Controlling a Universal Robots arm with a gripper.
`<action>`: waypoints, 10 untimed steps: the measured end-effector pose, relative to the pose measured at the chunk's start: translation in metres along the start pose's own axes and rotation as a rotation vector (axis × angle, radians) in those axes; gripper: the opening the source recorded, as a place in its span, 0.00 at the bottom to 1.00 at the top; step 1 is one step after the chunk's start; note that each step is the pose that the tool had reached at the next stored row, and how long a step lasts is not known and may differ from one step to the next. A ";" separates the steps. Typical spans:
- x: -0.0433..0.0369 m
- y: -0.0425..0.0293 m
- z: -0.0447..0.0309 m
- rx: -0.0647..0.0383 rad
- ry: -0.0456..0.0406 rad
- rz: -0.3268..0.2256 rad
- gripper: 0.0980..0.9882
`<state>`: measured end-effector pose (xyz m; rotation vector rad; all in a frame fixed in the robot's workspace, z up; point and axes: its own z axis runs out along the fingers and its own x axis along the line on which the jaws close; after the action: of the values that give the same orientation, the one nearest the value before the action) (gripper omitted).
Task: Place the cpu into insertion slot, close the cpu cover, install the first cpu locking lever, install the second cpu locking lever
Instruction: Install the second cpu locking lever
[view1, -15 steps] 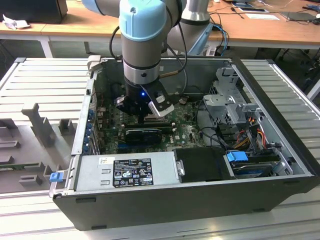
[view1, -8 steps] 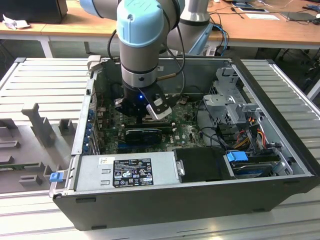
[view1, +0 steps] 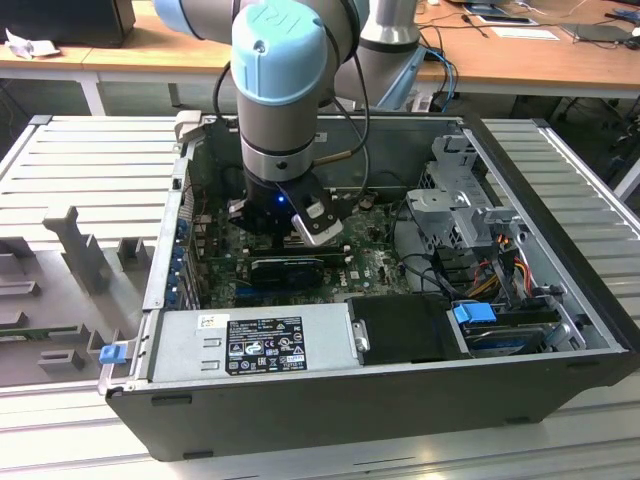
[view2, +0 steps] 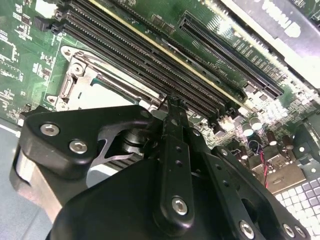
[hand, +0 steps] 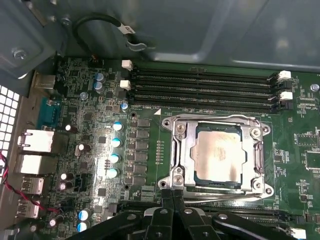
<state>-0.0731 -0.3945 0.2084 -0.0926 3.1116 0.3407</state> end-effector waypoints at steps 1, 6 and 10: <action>0.0001 -0.0004 0.0000 -0.001 -0.0001 0.000 0.01; 0.0002 -0.0013 0.0027 -0.020 -0.0012 0.000 0.01; 0.0002 -0.0024 0.0053 -0.035 -0.0021 0.000 0.01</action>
<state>-0.0732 -0.3957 0.2027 -0.0921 3.1041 0.3954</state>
